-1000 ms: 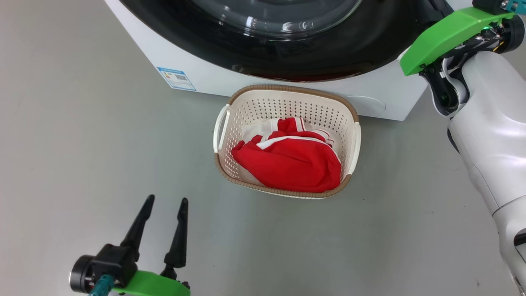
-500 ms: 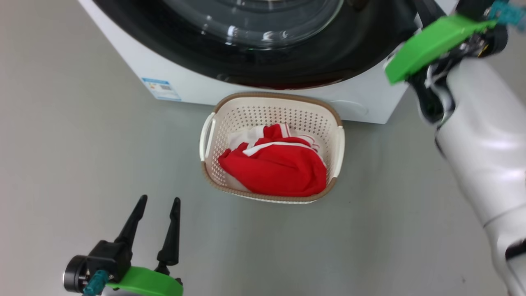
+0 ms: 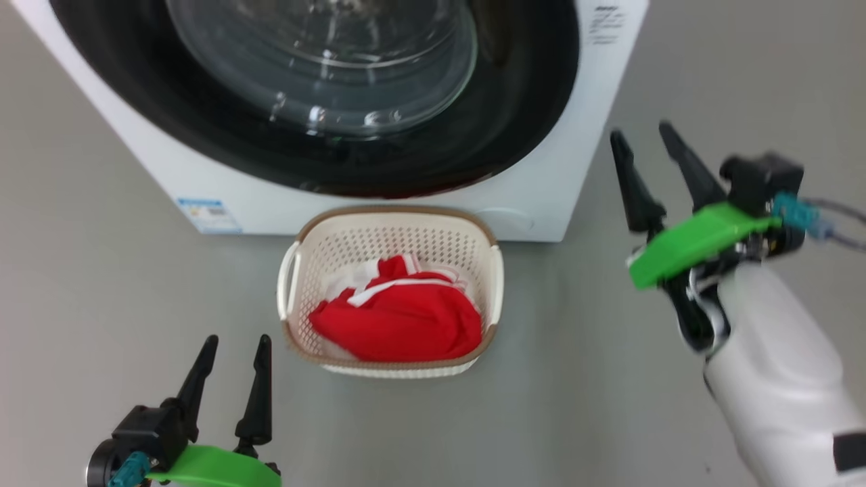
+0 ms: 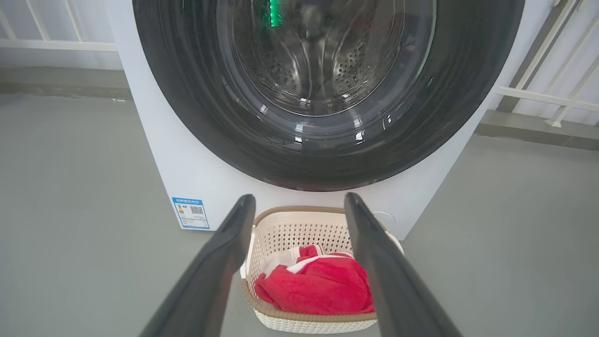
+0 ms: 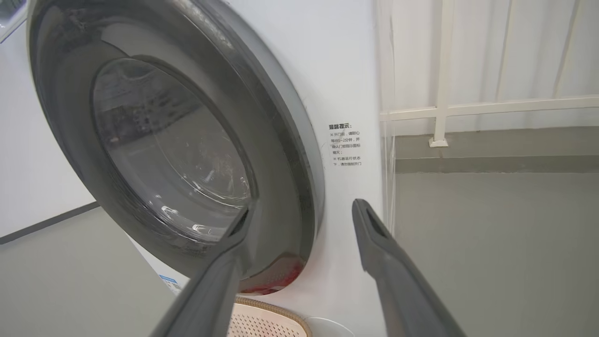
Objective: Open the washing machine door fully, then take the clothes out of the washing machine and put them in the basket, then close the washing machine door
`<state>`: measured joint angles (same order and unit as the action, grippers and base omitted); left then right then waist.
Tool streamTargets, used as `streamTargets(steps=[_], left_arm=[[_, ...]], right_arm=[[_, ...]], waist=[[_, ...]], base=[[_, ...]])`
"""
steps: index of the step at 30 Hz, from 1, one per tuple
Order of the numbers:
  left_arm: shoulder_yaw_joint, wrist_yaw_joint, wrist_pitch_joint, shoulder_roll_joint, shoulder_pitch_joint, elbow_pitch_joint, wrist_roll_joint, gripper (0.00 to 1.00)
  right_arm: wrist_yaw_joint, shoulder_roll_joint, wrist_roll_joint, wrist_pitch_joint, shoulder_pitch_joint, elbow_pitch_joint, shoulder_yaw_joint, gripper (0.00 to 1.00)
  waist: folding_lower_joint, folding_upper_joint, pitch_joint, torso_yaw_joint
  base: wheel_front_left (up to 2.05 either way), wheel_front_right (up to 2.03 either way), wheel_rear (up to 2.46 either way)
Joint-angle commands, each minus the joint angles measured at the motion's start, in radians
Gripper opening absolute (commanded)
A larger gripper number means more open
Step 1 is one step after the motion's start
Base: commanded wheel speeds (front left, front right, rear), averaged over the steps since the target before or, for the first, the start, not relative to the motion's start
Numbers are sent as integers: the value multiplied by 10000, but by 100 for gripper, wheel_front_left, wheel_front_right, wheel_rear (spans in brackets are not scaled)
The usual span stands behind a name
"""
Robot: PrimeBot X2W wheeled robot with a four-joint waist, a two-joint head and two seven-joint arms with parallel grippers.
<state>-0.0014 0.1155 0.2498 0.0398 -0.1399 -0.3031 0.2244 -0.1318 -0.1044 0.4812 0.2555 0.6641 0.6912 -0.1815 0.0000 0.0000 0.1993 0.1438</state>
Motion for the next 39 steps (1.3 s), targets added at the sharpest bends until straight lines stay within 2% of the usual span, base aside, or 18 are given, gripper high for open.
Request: streamTargets(steps=[1, 7, 19, 27, 33, 39], left_arm=[[362, 73, 120, 178, 75, 269, 123, 100], [535, 118, 120, 257, 431, 330, 315, 100], [923, 145, 120, 344, 1316, 1103, 295, 100], [1090, 149, 120, 326, 1671, 1136, 111, 100], [1167, 150, 120, 321, 1910, 1229, -61, 100], [1157, 150, 120, 290, 2096, 1286, -124, 100]], right_arm=[[11, 195, -139, 63, -325, -433, 40, 100], [11, 322, -728, 63, -1907, -1553, 850, 100], [11, 183, -697, 63, -4134, -3437, 1067, 100], [11, 56, -786, 63, -5769, -4539, 1183, 100], [11, 82, -880, 63, -6648, -4985, 1331, 100], [11, 33, -944, 63, -6879, -5086, 1377, 100]], waist=[[0, 0, -649, -613], [0, 0, -1367, -1070], [0, 0, -2338, -1614], [0, 0, -2821, -1582], [0, 0, -2993, -1637], [0, 0, -3046, -1665]], base=[[0, 0, 0], [0, 0, 0], [0, 0, 0], [0, 0, 0], [0, 0, 0], [0, 0, 0]])
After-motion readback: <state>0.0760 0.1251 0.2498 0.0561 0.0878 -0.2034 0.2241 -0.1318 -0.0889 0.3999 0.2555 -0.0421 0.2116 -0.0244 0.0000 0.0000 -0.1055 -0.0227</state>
